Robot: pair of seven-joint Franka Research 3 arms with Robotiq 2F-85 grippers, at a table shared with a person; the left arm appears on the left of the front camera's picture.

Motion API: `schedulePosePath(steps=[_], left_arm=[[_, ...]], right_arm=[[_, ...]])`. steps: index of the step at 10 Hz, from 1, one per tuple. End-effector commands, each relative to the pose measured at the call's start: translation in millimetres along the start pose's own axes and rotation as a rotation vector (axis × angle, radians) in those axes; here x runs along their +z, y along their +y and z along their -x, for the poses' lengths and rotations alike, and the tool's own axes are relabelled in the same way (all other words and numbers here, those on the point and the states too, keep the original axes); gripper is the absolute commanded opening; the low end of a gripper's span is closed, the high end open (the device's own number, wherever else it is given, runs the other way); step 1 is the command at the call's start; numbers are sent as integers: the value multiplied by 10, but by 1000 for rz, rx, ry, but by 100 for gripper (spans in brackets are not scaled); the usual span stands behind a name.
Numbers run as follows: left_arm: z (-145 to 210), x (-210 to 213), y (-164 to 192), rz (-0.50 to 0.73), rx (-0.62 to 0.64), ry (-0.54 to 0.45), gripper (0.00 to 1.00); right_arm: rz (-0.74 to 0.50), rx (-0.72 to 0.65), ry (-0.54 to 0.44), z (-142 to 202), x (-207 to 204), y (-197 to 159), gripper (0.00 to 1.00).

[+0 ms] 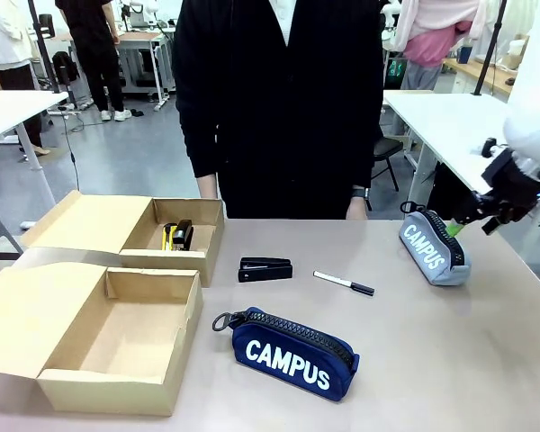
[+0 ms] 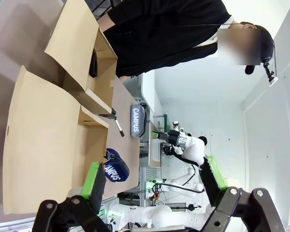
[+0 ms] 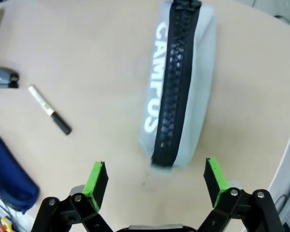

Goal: Place items inside the box.
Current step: Pick up a Pencil pouch or Stapler and place it inside the Mailer Box closest to the robot.

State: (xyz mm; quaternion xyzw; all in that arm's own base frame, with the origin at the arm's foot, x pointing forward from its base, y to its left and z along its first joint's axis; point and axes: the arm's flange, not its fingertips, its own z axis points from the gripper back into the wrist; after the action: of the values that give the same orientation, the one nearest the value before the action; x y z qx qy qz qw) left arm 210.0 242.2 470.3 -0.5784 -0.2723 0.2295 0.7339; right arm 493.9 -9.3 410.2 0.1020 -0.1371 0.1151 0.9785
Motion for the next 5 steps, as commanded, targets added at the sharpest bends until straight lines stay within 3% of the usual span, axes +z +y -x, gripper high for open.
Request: schedulePosePath(steps=[1,5], left_arm=[[-3,7,-11,24,-19,-5,100],[-3,7,-11,24,-19,-5,100]], right_arm=[[64,-39,25,-311,-177,-1,100],[71,-62,116,-493,-695,-70,100]])
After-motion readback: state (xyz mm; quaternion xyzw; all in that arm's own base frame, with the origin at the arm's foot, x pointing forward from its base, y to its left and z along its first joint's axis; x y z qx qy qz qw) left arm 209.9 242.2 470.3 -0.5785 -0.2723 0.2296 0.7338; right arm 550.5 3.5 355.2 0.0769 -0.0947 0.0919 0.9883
